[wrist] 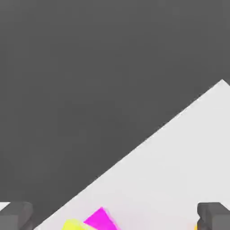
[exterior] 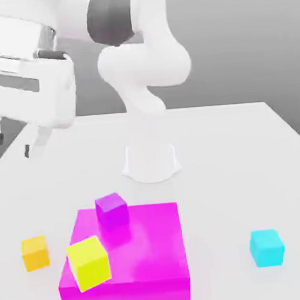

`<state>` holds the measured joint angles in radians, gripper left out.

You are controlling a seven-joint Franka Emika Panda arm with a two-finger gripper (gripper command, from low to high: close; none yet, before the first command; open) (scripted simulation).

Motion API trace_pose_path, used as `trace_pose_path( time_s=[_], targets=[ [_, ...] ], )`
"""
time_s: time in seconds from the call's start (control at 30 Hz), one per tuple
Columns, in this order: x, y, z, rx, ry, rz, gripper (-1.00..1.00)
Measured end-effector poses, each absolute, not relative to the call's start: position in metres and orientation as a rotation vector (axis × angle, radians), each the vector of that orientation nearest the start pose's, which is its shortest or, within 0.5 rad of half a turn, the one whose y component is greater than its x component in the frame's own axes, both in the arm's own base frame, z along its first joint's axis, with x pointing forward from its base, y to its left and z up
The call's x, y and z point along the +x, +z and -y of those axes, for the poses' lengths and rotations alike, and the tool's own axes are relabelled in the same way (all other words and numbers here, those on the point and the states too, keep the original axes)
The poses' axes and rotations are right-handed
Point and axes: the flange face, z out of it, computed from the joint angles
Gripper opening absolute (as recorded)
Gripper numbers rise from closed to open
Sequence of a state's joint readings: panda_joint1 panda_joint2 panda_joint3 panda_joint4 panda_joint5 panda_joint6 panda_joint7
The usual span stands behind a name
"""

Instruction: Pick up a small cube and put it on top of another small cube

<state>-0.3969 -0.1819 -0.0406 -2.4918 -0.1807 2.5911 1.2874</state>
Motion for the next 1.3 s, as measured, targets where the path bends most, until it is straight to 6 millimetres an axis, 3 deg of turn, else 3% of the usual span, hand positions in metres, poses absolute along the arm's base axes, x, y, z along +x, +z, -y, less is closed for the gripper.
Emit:
trace_pose_path(
  time_s=[0.2,0.33,0.5,0.53,0.77,0.93,0.97,1.03,1.1,1.17,1.23,1.3],
  targets=[
    [0.382,0.27,0.261,-1.869,-0.205,-2.528,0.0],
    [0.351,0.203,0.268,-1.691,-0.034,-2.648,0.0],
    [0.345,0.143,0.269,-1.651,-0.002,-2.671,0.0],
    [0.344,0.134,0.269,-1.651,-0.001,-2.672,-1.0],
    [0.344,0.133,0.269,-1.65,-0.002,-2.672,-1.0],
    [0.344,0.182,0.269,-1.65,-0.002,-2.671,-1.0],
    [0.346,0.195,0.277,-1.657,-0.033,-2.667,-1.0],
    [0.376,0.224,0.279,-1.715,-0.138,-2.619,-1.0],
    [0.422,0.257,0.259,-1.795,-0.251,-2.535,-1.0],
    [0.466,0.284,0.217,-1.875,-0.329,-2.434,-1.0],
    [0.49,0.286,0.159,-1.93,-0.302,-2.363,-1.0],
    [0.501,0.281,0.1,-1.974,-0.251,-2.311,-1.0]
  ],
)
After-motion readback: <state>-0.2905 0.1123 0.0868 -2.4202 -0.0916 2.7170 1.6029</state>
